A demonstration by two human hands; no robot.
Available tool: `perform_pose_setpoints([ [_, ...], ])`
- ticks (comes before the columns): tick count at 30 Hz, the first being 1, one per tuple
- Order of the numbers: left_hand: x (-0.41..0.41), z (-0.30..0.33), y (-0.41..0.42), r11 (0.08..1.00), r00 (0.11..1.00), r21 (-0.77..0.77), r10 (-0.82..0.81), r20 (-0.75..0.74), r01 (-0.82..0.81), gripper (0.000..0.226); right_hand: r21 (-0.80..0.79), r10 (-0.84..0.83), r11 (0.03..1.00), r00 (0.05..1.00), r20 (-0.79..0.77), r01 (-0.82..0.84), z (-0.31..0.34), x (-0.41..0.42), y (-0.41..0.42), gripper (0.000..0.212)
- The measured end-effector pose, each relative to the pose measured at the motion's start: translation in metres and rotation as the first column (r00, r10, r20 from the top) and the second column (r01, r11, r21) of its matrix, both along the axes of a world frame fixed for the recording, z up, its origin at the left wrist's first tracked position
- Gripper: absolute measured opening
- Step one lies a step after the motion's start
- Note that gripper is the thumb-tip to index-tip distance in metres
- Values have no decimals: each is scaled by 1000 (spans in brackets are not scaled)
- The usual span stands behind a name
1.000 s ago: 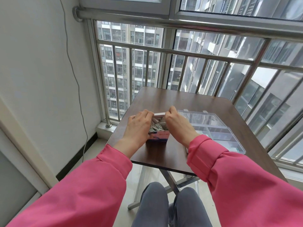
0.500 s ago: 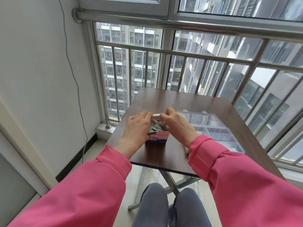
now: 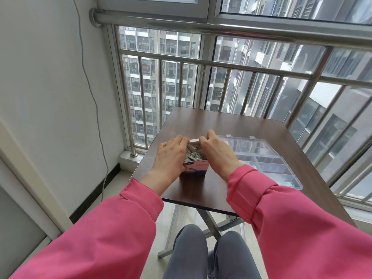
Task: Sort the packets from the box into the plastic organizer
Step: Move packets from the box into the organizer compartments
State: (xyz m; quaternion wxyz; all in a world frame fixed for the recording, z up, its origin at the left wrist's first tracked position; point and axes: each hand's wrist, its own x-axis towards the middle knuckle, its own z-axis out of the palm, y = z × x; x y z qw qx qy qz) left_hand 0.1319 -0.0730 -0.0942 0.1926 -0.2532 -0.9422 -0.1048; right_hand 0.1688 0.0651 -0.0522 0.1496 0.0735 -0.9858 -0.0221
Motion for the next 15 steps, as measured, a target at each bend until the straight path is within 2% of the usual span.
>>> perform_pose_setpoints([
  [11, -1, 0, -1, 1000, 1000, -9, 4, 0, -4, 80, 67, -35, 997, 999, 17, 34, 0, -6, -2, 19],
  [13, -1, 2, -1, 1000, 1000, -17, 1, 26, -1, 82, 48, -34, 998, 999, 17, 33, 3, -5, 0, 24],
  [15, -4, 5, -1, 1000, 998, -12, -8, 61, 9, 83, -81, -58, 995, 997, 43, 62, 7, -7, 5, 21],
])
